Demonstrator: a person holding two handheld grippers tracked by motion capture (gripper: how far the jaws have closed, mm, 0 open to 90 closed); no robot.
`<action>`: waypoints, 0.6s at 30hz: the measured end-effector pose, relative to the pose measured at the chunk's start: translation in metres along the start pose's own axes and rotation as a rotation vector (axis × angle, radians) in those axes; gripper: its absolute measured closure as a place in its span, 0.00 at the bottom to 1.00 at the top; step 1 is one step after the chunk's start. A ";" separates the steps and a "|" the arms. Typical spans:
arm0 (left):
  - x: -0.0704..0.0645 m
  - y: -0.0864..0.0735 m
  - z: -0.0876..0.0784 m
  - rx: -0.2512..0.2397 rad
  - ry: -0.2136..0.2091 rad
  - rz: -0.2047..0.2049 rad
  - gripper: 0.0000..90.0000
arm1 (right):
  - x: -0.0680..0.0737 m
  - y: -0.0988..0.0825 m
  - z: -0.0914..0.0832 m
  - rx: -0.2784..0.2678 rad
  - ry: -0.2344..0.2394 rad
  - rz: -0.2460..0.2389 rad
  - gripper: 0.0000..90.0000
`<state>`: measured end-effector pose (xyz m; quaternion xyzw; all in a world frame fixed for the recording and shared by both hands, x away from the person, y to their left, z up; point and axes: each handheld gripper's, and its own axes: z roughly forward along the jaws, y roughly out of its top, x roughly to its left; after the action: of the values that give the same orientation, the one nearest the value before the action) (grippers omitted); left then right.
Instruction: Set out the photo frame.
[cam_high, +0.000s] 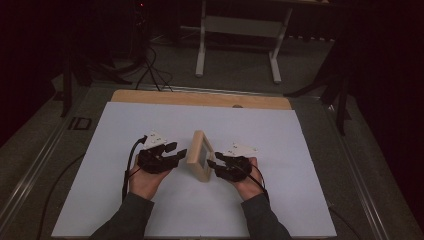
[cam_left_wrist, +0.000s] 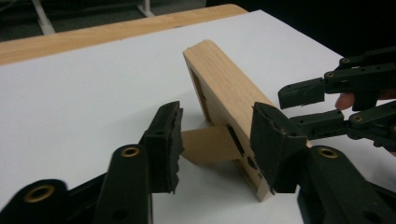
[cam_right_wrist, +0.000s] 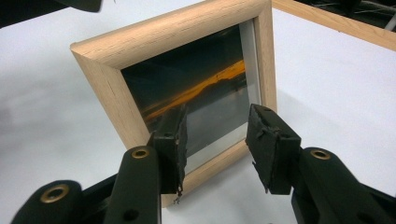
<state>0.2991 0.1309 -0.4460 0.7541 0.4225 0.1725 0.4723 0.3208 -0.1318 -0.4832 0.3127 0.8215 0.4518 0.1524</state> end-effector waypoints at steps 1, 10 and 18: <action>-0.001 0.001 -0.001 0.001 -0.001 0.005 0.57 | 0.000 0.000 0.000 0.000 0.000 0.000 0.63; -0.009 0.005 -0.002 0.004 -0.010 0.008 0.46 | -0.001 0.000 0.000 0.000 -0.003 0.000 0.61; -0.018 0.004 0.005 0.037 -0.020 0.020 0.39 | -0.005 0.000 -0.003 -0.011 -0.007 0.012 0.60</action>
<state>0.2944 0.1130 -0.4423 0.7686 0.4133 0.1617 0.4608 0.3230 -0.1372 -0.4813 0.3183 0.8167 0.4560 0.1541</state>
